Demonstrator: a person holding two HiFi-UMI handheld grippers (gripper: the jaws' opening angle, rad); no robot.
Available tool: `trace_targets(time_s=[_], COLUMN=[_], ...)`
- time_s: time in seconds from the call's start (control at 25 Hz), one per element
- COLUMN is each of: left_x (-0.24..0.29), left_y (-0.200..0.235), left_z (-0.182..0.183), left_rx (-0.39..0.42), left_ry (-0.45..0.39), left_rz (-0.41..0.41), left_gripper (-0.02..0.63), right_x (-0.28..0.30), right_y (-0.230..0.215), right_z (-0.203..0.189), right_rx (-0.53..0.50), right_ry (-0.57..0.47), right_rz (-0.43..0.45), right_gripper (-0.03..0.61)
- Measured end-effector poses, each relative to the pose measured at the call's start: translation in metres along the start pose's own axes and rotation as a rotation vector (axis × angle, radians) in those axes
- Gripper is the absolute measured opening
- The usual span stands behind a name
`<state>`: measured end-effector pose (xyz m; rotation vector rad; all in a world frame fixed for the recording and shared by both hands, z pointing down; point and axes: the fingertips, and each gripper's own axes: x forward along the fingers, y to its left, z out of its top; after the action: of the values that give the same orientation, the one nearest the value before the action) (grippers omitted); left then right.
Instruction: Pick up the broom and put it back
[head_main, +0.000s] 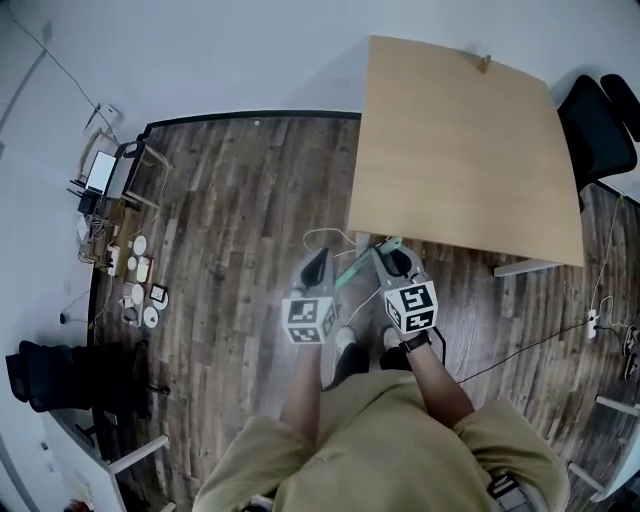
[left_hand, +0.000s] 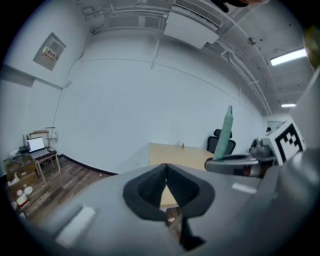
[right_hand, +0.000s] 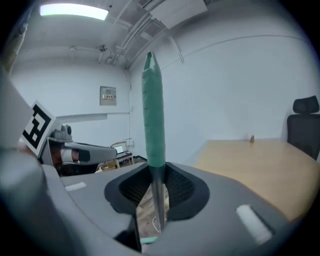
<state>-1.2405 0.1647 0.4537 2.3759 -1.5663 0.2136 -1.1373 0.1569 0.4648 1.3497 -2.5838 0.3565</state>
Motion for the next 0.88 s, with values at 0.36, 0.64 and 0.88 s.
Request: trace_targets(time_s=[0.36, 0.64, 0.88], left_x=[-0.023, -0.022, -0.011], left_y=[-0.049, -0.095, -0.172], left_z=[0.108, 0.126, 0.116], left_rx=[0.059, 0.082, 0.042], left_ry=[-0.165, -0.21, -0.19], left_rz=[-0.14, -0.279, -0.415], left_gripper=[0.005, 0.003, 0.003], right_x=[-0.069, -0.12, -0.187], right_y=[-0.001, -0.015, -0.056], right_z=[0.111, 0.129, 0.128], right_rx=[-0.024, -0.029, -0.001], right_ry=[-0.176, -0.242, -0.291], right_rz=[-0.114, -0.227, -0.323], right_gripper=[0.091, 0.091, 0.091])
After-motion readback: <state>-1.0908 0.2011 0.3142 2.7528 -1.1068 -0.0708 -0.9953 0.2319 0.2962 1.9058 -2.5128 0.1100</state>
